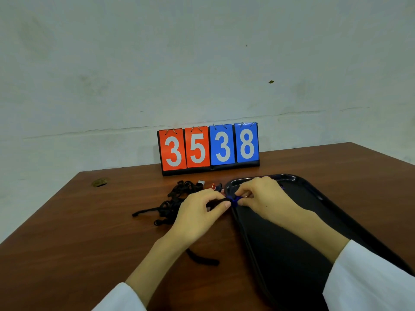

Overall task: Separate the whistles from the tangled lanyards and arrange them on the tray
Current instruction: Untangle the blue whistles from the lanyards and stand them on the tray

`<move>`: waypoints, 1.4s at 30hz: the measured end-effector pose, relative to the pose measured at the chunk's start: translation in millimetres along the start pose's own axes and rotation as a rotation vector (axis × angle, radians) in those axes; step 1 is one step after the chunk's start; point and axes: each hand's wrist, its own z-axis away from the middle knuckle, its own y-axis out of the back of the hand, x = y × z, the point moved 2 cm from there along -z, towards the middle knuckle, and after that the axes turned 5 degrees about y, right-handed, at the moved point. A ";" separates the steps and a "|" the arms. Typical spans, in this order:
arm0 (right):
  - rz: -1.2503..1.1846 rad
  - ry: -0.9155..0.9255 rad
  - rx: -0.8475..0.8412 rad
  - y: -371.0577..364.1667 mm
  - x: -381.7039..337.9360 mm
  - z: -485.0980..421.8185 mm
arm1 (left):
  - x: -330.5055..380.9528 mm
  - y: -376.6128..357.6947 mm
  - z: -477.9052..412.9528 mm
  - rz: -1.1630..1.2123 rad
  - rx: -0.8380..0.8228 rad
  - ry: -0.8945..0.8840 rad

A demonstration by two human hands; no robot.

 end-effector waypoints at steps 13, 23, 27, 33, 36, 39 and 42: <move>-0.846 0.107 -0.175 1.1 6.3 12.4 | -11.4 3.3 -6.5 0.104 -0.021 0.028; -1.060 0.007 -0.050 12.2 1.9 9.4 | 11.3 4.2 0.6 0.596 0.083 0.108; -1.250 -0.029 -0.014 14.4 1.5 10.8 | 10.0 -2.0 0.5 0.576 -0.049 0.092; -1.399 -0.091 0.276 33.8 13.4 3.5 | 3.1 -11.6 5.9 0.224 -0.190 0.174; -1.370 -0.096 0.262 37.8 14.9 3.3 | 2.7 -14.4 8.4 -0.114 -0.170 0.090; -1.311 -0.088 0.172 33.3 9.5 5.5 | 5.4 -13.3 4.7 0.084 -0.038 0.087; -1.250 -0.066 0.064 23.5 0.2 8.7 | 10.7 -7.7 3.0 0.315 0.136 0.037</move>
